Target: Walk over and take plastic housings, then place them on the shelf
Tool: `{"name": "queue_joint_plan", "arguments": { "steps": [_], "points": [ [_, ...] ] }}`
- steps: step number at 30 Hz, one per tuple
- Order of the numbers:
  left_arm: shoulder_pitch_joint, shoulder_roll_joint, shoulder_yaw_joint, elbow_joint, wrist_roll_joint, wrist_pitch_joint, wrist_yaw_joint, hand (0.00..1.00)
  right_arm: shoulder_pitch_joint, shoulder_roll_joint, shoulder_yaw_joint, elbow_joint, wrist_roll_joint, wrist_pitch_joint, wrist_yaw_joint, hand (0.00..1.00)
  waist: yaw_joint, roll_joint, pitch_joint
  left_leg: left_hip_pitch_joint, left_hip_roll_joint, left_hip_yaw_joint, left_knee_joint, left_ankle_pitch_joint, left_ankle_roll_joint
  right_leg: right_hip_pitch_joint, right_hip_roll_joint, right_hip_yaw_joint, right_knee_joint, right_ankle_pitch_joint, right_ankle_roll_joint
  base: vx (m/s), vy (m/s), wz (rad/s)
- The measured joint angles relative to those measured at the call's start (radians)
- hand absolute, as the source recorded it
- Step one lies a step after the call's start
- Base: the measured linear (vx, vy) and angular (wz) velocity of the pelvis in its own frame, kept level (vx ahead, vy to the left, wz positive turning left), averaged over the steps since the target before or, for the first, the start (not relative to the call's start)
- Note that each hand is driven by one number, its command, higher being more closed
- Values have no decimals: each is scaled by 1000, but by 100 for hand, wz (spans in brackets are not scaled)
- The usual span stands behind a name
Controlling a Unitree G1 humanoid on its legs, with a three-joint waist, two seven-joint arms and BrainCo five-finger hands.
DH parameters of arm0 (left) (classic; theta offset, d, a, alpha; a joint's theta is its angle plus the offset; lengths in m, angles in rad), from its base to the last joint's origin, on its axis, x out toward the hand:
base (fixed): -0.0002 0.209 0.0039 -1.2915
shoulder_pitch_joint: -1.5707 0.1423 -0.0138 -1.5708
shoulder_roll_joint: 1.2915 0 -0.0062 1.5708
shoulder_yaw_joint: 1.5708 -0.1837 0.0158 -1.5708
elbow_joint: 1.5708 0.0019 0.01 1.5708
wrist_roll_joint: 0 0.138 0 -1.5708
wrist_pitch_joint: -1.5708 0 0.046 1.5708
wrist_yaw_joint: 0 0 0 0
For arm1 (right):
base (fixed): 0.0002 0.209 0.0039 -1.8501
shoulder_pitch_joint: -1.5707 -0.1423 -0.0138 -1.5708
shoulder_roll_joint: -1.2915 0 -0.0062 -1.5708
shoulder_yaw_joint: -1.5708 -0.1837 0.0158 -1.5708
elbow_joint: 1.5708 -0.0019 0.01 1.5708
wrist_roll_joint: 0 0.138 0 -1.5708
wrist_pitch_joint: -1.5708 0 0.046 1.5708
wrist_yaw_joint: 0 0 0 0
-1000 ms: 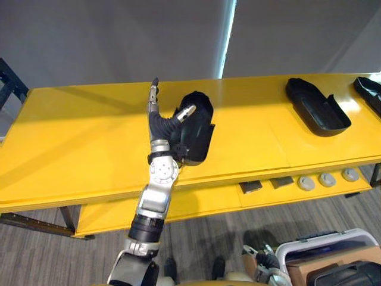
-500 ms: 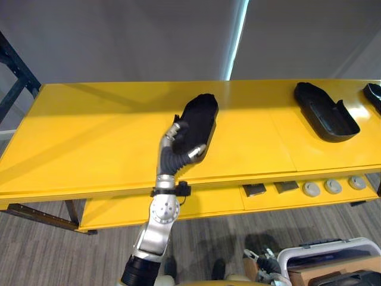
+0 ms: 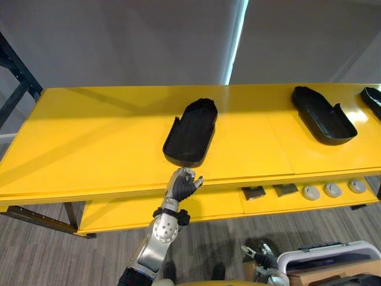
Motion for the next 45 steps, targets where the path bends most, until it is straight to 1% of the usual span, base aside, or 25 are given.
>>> {"name": "queue_joint_plan", "arguments": {
  "steps": [7, 9, 15, 20, 21, 29, 35, 39, 41, 45],
  "points": [
    [-35, 6, -5, 49, -3, -14, 0, 100, -26, 0, 0, 4, -1, 2, 0, 0, -2, -1, 0, 0, -4, 2, -5, 0, 0, 8, 1, 4, -21, 16, 2, -14, 7, -1],
    [-47, 6, -5, 59, -3, -12, 2, 100, -27, 0, 0, 4, -1, 2, 0, 0, -4, -3, 2, 0, -7, 3, -6, 0, 0, 7, -2, 6, -21, 16, 3, -43, 27, -1],
    [-85, 5, -4, 94, -4, -12, 32, 100, -29, 0, 0, 5, -1, 2, -1, 0, -26, -7, 4, -1, -13, 11, -6, 0, -1, 3, -6, 14, -22, 17, 14, -14, 11, -3],
    [-161, 5, 3, 134, -11, 3, 54, 100, -30, 0, -1, 5, -1, 3, -2, 0, -28, -20, 13, -11, -13, 22, -6, -1, -1, -11, -7, 23, -22, 19, 16, 0, 10, -7],
    [-172, 5, 3, 135, -12, 11, 61, 100, -30, 0, -2, 5, -2, 3, -3, 0, -30, -19, 14, -13, -13, 22, -6, 0, 0, -14, -7, 24, -22, 19, 16, 28, 4, -3],
    [-271, 1, 4, 218, -21, 27, 90, 100, -57, 0, -2, 12, -2, 4, -2, 0, -43, -19, 16, -11, -16, 27, -2, 0, 1, -13, -4, 26, -22, 23, 10, 36, 2, -2],
    [-336, 1, 15, 261, -22, 54, 110, 100, -73, 0, -3, 12, -2, 4, -3, 0, -59, -20, 36, -10, -14, 35, -6, 0, 1, -17, -4, 38, -22, 25, 6, -16, 5, -4],
    [-364, 1, 17, 275, -24, 55, 111, 100, -73, -1, -5, 12, -2, 7, -2, 0, -61, -20, 40, -20, -14, 45, -6, 0, 1, -33, -3, 48, -22, 28, 5, -20, 8, -9],
    [-375, 0, 17, 282, -41, 55, 111, 100, -73, -1, -5, 12, -2, 7, -2, 0, -66, -20, 40, -19, -14, 46, -6, 0, 1, -33, -3, 48, -22, 27, 5, 0, 0, 0],
    [-391, 0, 20, 291, -42, 56, 111, 100, -80, -1, -9, 12, -2, 7, -2, 0, -78, -19, 42, -19, -14, 46, -6, 0, 1, -32, -3, 47, -22, 27, 5, 0, 0, 0]
  ]
}}
